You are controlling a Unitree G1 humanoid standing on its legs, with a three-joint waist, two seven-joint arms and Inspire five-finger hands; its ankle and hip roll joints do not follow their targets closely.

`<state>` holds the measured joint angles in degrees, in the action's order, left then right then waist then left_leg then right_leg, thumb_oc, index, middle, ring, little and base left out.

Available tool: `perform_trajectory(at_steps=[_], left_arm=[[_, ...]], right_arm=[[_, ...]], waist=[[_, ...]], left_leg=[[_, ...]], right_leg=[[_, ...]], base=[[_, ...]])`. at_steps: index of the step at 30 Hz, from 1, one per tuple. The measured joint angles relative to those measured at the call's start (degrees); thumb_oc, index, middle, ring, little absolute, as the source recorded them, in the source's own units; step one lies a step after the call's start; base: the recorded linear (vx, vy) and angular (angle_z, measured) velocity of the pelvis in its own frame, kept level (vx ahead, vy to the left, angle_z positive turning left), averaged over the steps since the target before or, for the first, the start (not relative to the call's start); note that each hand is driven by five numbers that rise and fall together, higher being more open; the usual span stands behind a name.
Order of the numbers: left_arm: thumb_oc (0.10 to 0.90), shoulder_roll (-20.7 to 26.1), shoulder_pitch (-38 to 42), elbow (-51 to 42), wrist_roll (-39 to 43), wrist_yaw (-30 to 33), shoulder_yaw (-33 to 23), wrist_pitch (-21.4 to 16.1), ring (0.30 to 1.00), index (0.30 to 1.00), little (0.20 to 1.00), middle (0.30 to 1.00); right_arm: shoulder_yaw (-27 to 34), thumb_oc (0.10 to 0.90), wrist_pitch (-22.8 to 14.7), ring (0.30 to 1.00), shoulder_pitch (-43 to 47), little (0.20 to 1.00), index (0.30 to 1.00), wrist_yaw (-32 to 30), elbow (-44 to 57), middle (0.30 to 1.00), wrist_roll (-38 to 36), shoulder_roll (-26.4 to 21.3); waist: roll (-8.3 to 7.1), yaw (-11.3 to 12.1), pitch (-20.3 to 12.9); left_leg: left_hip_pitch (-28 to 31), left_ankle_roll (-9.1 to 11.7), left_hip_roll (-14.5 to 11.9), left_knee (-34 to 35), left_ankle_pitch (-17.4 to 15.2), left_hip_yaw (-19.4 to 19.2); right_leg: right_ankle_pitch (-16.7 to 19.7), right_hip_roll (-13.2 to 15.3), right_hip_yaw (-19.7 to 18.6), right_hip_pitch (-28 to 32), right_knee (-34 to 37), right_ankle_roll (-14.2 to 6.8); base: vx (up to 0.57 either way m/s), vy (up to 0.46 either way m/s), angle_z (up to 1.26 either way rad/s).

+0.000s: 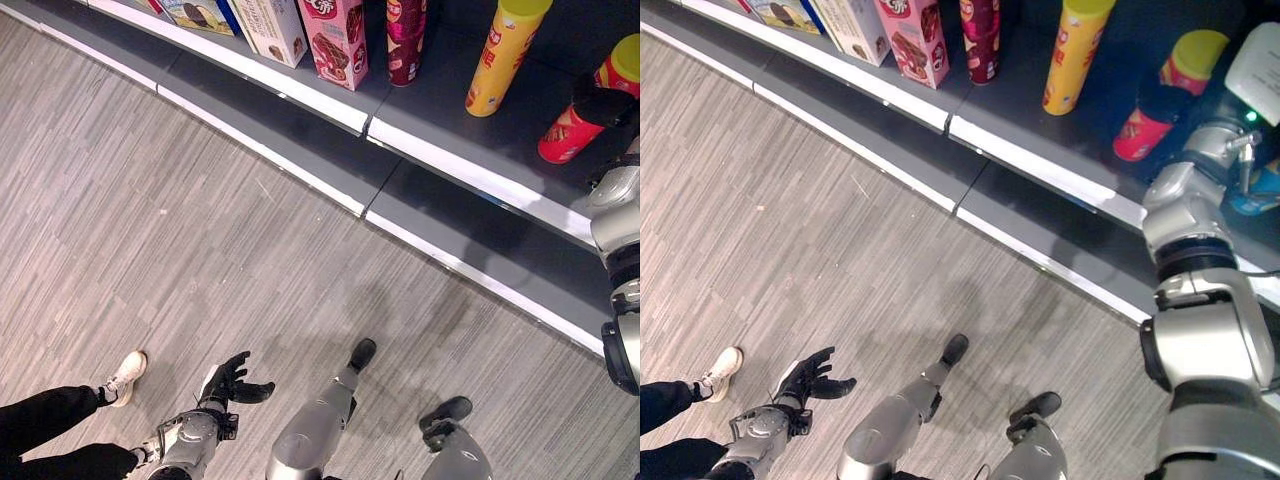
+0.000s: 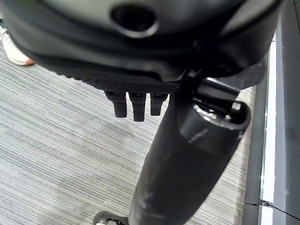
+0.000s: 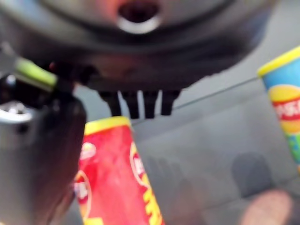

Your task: Put the goods on the table back onto the shelves and tidy them up.

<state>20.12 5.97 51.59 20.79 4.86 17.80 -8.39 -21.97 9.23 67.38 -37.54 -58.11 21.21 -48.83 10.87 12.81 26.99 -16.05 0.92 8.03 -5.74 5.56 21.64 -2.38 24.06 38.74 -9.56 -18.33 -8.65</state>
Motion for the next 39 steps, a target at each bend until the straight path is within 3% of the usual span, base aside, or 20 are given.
perform_trajectory(at_steps=[10,13,18,39], left_arm=[[0.800,0.0,0.1,0.1,0.1,0.1,0.0,0.0,0.900,0.900,0.900,0.900],[0.800,0.0,0.9,1.1,0.5,0.7,0.0,0.0,0.900,0.900,0.900,0.900],[0.800,-0.1,1.8,1.3,0.6,0.9,0.0,0.0,0.900,0.900,0.900,0.900],[0.800,-0.2,1.9,1.9,1.6,1.0,0.0,0.0,0.900,0.900,0.900,0.900]], right_arm=[[-0.3,0.800,0.0,0.900,0.1,0.900,0.900,1.2,0.0,0.900,0.9,0.0],[-4.6,0.800,0.0,0.900,0.1,0.900,0.900,1.5,-0.9,0.900,2.4,0.1],[-4.7,0.800,0.1,0.900,0.1,0.900,0.900,3.2,-2.2,0.900,3.2,1.0],[-4.6,0.800,0.1,0.900,0.2,0.900,0.900,3.5,-2.2,0.900,3.2,2.2]], waist=[[-0.11,-0.8,0.1],[-0.93,-1.3,0.3],[-1.87,-1.7,0.6],[-2.31,-2.6,0.9]], left_leg=[[-0.2,0.0,0.0,0.0,0.0,0.0],[-0.2,0.0,-0.1,0.0,0.0,-0.3],[-0.2,-0.1,-0.2,0.0,0.2,-0.8],[-0.2,0.0,-0.2,0.0,0.5,-0.9]], right_leg=[[0.0,0.0,0.0,-0.2,-0.1,0.0],[0.0,0.1,-0.3,-0.6,-0.5,0.0],[0.2,0.1,-1.1,-1.1,-0.6,0.3],[0.4,0.1,-1.3,-1.3,-0.7,0.6]], base=[[0.00,0.000,0.00],[0.00,0.002,-0.05],[0.00,0.002,-0.05],[0.00,0.000,0.00]])
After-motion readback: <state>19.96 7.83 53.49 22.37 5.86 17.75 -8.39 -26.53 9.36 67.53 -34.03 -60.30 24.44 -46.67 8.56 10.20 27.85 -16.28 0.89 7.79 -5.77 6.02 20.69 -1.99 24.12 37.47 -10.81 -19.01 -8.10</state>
